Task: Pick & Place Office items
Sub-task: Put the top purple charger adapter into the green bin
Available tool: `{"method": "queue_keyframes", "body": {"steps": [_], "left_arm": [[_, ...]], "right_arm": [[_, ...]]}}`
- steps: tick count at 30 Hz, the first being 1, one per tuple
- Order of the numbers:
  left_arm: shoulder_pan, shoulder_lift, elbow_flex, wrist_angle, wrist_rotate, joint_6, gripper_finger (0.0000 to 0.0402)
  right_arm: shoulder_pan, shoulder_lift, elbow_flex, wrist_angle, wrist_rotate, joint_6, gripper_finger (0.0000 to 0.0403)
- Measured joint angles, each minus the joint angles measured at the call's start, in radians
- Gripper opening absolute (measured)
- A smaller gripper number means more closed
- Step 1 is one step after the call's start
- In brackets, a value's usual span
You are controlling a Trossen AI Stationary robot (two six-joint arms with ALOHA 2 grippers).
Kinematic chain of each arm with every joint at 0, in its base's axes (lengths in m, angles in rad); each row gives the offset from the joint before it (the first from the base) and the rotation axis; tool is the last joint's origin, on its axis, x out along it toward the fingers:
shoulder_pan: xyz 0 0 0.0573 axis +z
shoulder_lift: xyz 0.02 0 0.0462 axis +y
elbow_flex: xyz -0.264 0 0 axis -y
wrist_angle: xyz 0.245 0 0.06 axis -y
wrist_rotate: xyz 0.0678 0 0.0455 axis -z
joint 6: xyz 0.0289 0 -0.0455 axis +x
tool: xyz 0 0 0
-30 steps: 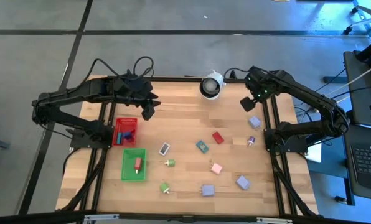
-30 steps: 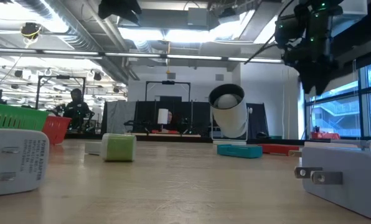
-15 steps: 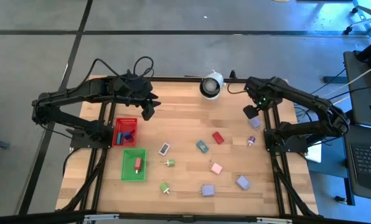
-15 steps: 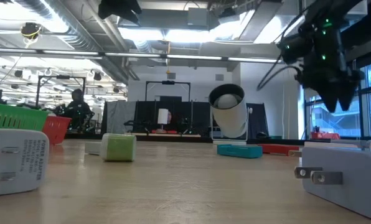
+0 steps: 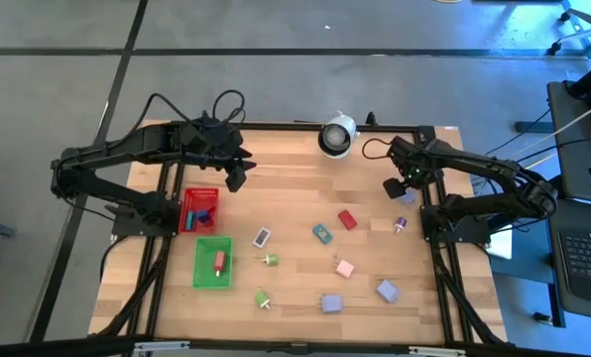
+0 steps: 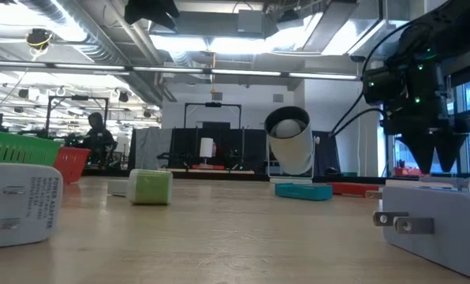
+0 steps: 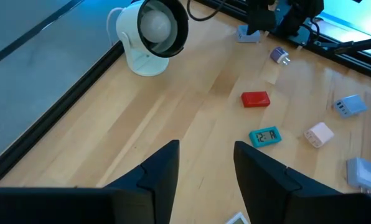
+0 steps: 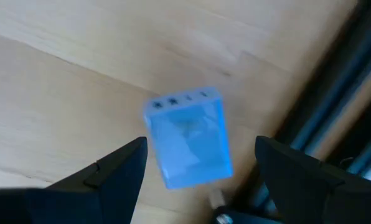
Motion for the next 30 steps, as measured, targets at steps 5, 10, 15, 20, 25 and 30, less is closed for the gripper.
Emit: {"method": "queue_keyframes", "body": {"steps": [5,10,15,20,25,30], "left_arm": [[0.000,0.000,0.000,0.000,0.000,0.000,0.0150],[0.000,0.000,0.000,0.000,0.000,0.000,0.0153],[0.000,0.000,0.000,0.000,0.000,0.000,0.0149],[0.000,0.000,0.000,0.000,0.000,0.000,0.0149],[0.000,0.000,0.000,0.000,0.000,0.000,0.0154],[0.000,0.000,0.000,0.000,0.000,0.000,0.0153]], "right_arm": [[0.000,0.005,-0.019,0.023,-0.001,0.027,0.0301],[0.000,0.040,-0.063,0.058,-0.001,0.081,0.0301],[0.000,0.068,-0.080,0.117,-0.001,0.105,0.0301],[0.005,0.084,-0.080,0.131,-0.001,0.105,0.0289],[0.035,0.088,-0.080,0.145,-0.004,0.126,0.0239],[0.073,0.087,-0.080,0.175,-0.049,0.154,0.0211]]}}
